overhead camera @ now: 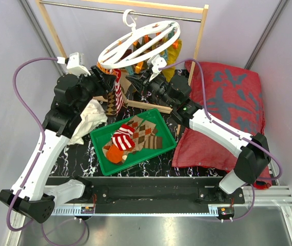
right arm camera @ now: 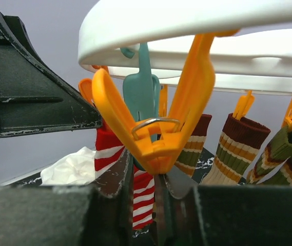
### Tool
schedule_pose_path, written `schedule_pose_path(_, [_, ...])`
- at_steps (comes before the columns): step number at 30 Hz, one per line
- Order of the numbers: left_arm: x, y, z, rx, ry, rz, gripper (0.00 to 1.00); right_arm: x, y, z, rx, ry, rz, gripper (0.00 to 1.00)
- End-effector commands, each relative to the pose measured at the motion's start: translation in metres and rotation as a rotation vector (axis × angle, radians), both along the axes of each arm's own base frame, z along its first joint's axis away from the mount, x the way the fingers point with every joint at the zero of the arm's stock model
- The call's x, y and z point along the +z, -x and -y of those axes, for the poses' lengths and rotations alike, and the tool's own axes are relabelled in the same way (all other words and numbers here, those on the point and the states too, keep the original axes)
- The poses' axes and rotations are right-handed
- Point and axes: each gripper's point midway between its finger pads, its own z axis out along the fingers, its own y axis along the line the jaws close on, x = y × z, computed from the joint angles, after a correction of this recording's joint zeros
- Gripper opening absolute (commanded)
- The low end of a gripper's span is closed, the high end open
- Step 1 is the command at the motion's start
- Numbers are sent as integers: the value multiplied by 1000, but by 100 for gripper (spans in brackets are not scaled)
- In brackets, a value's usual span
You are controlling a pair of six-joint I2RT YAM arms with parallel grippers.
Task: Clip the socks to the hanger
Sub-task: Open the clamp at the hanger.
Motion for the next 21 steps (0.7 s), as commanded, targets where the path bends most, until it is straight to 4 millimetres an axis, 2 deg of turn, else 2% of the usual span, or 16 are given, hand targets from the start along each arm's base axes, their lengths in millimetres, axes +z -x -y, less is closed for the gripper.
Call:
schedule_pose_path(1, [28,5,-2,-4,30,75,59,45,11,9,20,-73,84,7])
schedule_pose_path(2, [29,6,-2,-4,30,75,59,44,13,7,31,-73,81,1])
schedule_pose_path(3, [30,7,-2,-11,31,76,59,42,14,7,36,-75,73,0])
schedule_pose_path(7, [39,15,-2,-24,44,97,60,35,16,7,49,-79,52,0])
schedule_pose_path(9, [46,26,5,-81,52,115,63,25,17,5,60,-73,30,0])
schedule_pose_path(16, [67,65,20,-244,85,204,72,13,28,-4,138,-85,-31,0])
schedule_pose_path(19, [73,75,22,-278,91,249,73,9,32,-7,167,-86,-59,0])
schedule_pose_path(21, [68,73,26,-298,90,249,73,8,36,-8,192,-85,-70,0])
